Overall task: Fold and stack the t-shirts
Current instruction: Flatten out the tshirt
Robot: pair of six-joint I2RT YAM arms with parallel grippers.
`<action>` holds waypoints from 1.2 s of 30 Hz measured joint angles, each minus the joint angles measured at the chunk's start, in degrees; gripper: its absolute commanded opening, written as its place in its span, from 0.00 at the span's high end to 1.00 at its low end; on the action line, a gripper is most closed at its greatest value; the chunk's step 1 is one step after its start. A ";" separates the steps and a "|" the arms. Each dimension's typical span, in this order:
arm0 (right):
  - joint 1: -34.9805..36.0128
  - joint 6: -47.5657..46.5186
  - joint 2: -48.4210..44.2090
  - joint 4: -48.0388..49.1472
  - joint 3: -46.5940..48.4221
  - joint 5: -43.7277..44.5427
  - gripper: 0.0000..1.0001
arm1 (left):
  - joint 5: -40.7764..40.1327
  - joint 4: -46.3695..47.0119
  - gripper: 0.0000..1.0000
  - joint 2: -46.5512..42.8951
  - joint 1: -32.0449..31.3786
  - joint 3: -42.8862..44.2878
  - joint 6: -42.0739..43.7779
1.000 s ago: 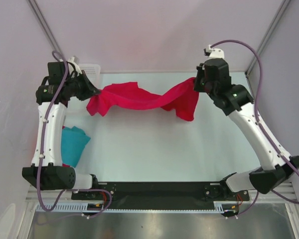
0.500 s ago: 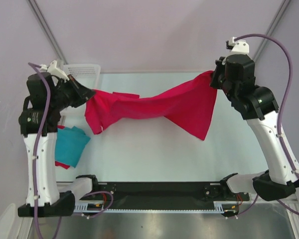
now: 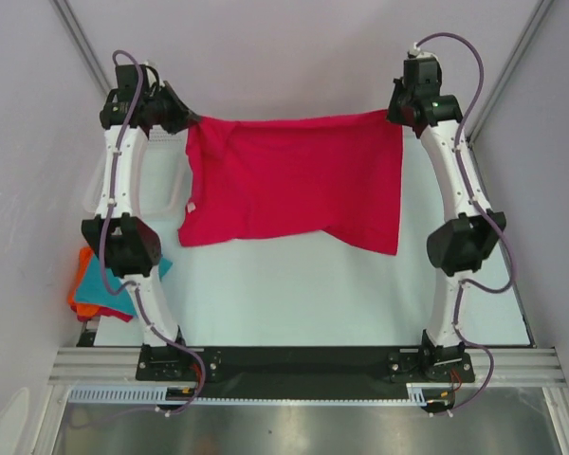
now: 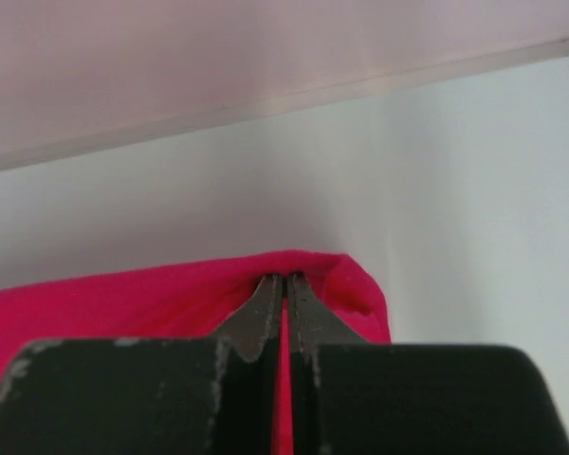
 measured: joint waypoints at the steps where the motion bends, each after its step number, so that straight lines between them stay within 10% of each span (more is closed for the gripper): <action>1: -0.74 -0.07 2.78 -0.28 4.00 -0.59 1.00 | 0.35 0.55 1.00 2.93 0.11 3.85 -0.59; 5: -4.26 -0.22 11.45 -1.53 17.92 -2.91 1.00 | 4.76 3.98 1.00 10.88 0.90 15.08 -5.09; 11: -7.30 -0.44 3.63 0.37 8.46 -4.59 1.00 | 7.56 7.04 1.00 6.58 0.94 11.98 -5.86; 19: -5.75 -1.38 -12.09 1.73 -0.83 -4.96 1.00 | 6.10 13.97 1.00 -20.06 1.38 -5.77 -2.84; 24: -4.46 -1.09 -25.49 4.57 -22.10 -5.60 1.00 | 8.11 20.20 1.00 -34.07 1.77 -23.67 -2.80; 36: -4.20 0.50 -37.99 1.27 -47.50 -8.68 1.00 | 10.56 18.47 1.00 -40.50 2.34 -56.24 -2.32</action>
